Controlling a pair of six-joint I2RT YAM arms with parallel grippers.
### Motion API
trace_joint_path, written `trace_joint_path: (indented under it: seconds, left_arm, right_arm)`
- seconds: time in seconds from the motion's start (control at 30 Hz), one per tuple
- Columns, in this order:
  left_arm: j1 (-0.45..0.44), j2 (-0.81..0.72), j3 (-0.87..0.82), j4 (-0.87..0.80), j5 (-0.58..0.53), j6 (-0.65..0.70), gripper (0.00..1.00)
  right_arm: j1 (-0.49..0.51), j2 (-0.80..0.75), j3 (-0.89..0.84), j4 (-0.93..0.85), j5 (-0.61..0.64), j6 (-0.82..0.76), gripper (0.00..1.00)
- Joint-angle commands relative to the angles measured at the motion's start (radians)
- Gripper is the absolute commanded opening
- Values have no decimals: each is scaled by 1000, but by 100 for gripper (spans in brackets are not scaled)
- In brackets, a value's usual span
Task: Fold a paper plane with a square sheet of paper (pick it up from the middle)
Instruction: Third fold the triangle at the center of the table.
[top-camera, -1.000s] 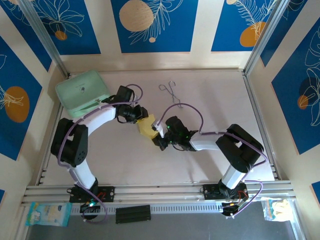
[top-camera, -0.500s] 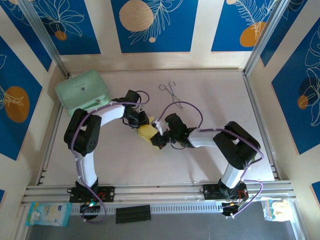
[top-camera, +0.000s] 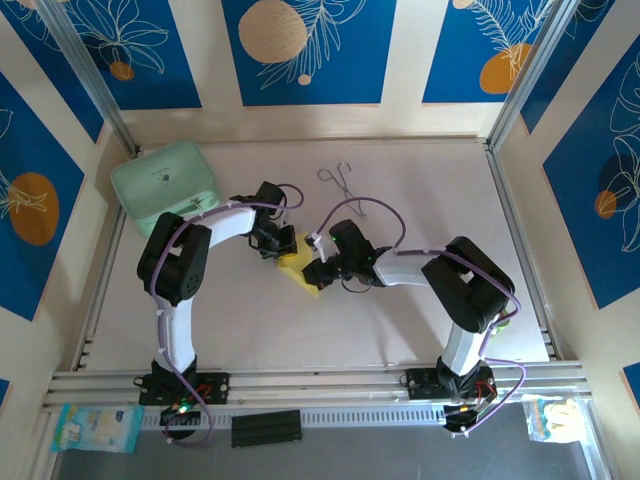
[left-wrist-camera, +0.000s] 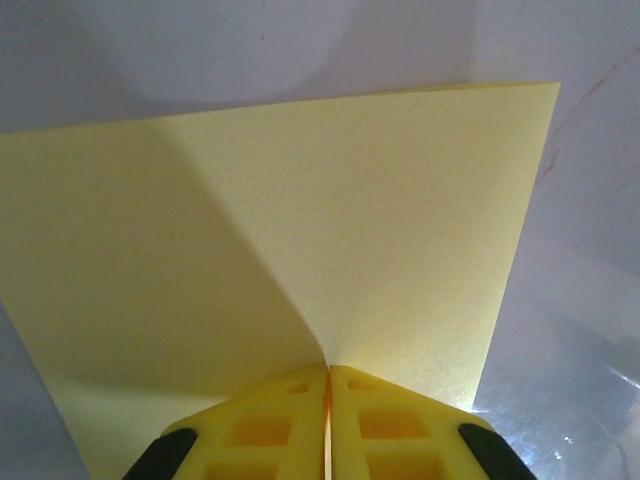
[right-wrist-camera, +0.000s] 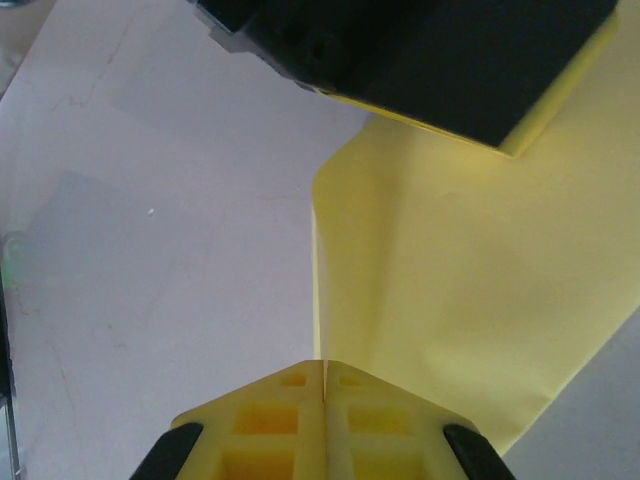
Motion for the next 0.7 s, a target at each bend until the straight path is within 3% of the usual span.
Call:
trace_joint_path:
  seconds: [0.0, 0.67]
  left_arm:
    - [-12, 37, 15, -50, -26, 26, 10]
    - [-21, 47, 13, -69, -34, 45, 6]
  right_arm:
    - [-4, 18, 37, -57, 27, 17, 0]
    - [4, 57, 105, -157, 97, 32, 0]
